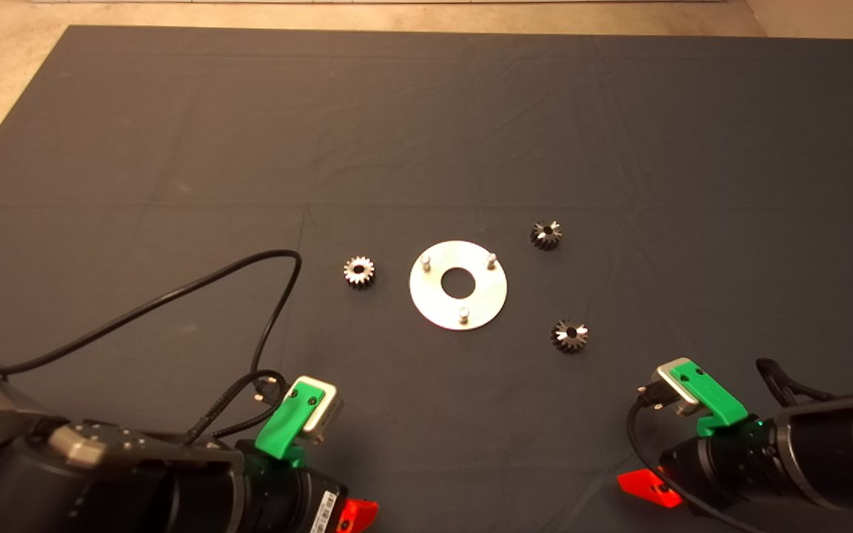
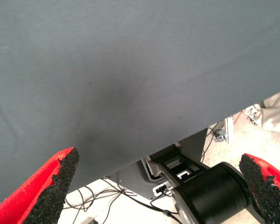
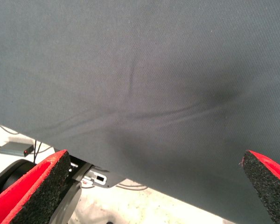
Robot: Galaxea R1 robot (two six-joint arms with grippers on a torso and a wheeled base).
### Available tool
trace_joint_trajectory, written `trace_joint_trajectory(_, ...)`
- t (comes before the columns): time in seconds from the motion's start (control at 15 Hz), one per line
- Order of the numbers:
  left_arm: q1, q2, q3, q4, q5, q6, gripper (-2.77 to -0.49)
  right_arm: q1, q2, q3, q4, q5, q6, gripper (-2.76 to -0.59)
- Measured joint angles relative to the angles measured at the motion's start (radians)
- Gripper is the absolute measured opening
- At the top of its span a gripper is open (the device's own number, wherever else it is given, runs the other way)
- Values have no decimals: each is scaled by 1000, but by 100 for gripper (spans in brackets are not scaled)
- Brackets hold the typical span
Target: Install three planetary gears onto the carrier pins
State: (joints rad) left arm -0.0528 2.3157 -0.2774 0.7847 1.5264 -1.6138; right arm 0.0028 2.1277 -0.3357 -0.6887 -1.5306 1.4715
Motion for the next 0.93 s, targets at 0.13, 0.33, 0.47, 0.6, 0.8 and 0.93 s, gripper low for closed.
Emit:
trace_joint_trajectory(0.13,0,-13,0,0,0,3,-77,0,0,0,0,0,0,-60)
trace_joint_trajectory(0.33,0,-17,0,0,0,16,-77,0,0,0,0,0,0,-61)
trace_joint_trajectory(0.47,0,-20,0,0,0,26,-77,-1,0,0,0,0,0,-60)
trace_joint_trajectory(0.6,0,-20,0,0,0,31,-77,-5,0,0,0,0,0,-61)
trace_joint_trajectory(0.8,0,-19,0,0,0,62,-77,-37,0,0,-1,0,0,-60)
trace_joint_trajectory(0.93,-6,-6,-3,-1,0,103,-77,-58,1,0,-3,0,0,-60)
